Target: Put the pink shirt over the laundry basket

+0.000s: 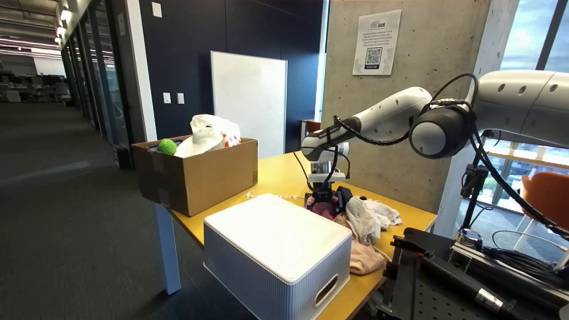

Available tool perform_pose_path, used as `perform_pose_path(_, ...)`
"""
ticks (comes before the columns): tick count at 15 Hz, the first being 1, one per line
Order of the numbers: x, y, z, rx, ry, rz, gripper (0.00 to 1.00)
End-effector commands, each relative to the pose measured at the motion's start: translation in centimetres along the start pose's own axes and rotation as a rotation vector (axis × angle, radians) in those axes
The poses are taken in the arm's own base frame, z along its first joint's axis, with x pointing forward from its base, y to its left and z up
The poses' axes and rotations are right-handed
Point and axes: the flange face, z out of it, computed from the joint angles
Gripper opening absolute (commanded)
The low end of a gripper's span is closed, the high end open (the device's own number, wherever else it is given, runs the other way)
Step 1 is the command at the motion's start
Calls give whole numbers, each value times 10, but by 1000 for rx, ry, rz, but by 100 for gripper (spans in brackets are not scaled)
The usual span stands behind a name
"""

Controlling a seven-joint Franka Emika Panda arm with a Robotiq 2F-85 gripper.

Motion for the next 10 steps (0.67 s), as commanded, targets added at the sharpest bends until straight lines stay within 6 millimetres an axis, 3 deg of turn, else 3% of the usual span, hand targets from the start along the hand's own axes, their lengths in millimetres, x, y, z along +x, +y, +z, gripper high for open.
perform_pose_path(1,11,7,-2,-11,29,105,100)
perform_pose_path(2,14,9,-3,-9,40,131,75)
perform_pose_path(3,17,12,-5,-8,49,155,74)
perform_pose_path(10,16,6,-30,19,81,216,20)
